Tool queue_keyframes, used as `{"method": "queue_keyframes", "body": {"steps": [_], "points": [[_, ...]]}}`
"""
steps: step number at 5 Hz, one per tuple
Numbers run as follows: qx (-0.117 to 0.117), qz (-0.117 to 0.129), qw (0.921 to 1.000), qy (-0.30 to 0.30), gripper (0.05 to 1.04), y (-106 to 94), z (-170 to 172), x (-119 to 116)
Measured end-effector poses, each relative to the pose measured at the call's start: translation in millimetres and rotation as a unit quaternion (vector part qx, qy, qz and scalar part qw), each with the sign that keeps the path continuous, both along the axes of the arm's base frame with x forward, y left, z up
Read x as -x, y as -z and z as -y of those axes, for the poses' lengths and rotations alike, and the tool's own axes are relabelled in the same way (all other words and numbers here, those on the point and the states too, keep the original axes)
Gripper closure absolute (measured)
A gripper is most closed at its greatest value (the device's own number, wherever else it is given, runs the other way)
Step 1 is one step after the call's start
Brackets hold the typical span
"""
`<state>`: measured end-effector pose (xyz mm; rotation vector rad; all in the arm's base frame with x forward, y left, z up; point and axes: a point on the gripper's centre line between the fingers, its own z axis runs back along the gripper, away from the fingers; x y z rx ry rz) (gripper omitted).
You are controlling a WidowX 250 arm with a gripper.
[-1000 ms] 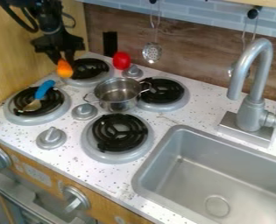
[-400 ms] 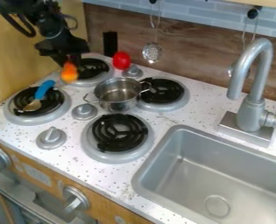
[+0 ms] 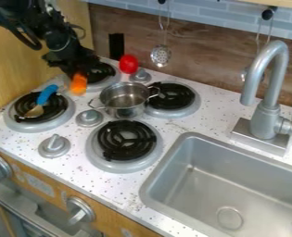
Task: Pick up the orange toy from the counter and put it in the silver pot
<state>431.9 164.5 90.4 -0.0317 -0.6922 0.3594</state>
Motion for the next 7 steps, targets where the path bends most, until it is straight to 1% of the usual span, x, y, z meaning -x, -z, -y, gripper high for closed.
{"method": "queue_keyframes", "body": {"steps": [1,2,3,4,5,6,7], "points": [[0.005,0.009,0.9997,0.024,0.696,-1.7,14,-6],[0.012,-0.004,0.9990,0.042,0.696,4.2,28,-13],[0.001,-0.008,0.9971,0.076,0.696,15.1,53,-26],[-0.003,-0.014,0.9951,0.098,0.696,23.5,70,-42],[-0.007,-0.008,0.9940,0.108,0.696,24.0,77,-53],[0.000,-0.007,0.9929,0.119,0.658,24.0,85,-54],[0.000,-0.019,0.9898,0.141,0.348,26.4,89,-50]]}}
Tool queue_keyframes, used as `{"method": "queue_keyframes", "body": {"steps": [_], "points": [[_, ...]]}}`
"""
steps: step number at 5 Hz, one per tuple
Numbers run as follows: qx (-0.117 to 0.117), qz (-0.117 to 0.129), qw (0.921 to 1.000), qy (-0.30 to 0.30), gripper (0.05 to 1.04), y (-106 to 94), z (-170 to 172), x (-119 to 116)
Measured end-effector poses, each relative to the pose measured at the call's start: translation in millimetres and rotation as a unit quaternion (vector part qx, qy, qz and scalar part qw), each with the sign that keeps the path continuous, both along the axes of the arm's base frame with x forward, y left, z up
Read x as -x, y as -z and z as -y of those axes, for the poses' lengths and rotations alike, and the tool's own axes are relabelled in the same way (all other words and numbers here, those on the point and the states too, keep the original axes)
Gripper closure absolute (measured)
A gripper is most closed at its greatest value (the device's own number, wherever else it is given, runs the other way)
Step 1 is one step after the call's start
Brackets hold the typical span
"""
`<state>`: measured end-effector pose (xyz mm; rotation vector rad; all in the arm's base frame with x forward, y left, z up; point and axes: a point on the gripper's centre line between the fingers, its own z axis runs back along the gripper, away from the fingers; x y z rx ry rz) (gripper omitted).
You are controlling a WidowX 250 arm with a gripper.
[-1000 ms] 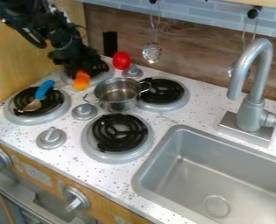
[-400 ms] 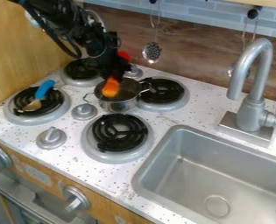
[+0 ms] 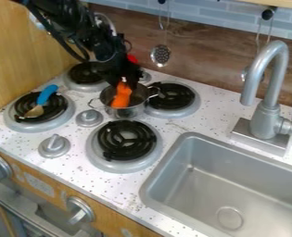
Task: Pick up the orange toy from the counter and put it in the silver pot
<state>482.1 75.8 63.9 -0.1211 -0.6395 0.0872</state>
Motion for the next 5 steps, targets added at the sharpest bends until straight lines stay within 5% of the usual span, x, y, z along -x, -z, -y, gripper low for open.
{"method": "queue_keyframes", "body": {"steps": [1,2,4,5], "points": [[0.009,0.002,0.9999,0.009,0.089,1.4,4,1],[0.019,0.000,0.9997,0.015,0.076,1.0,8,5],[0.011,0.042,0.9990,0.001,0.082,-57.8,-19,26],[0.007,0.046,0.9989,0.004,0.082,-62.1,-20,27]]}}
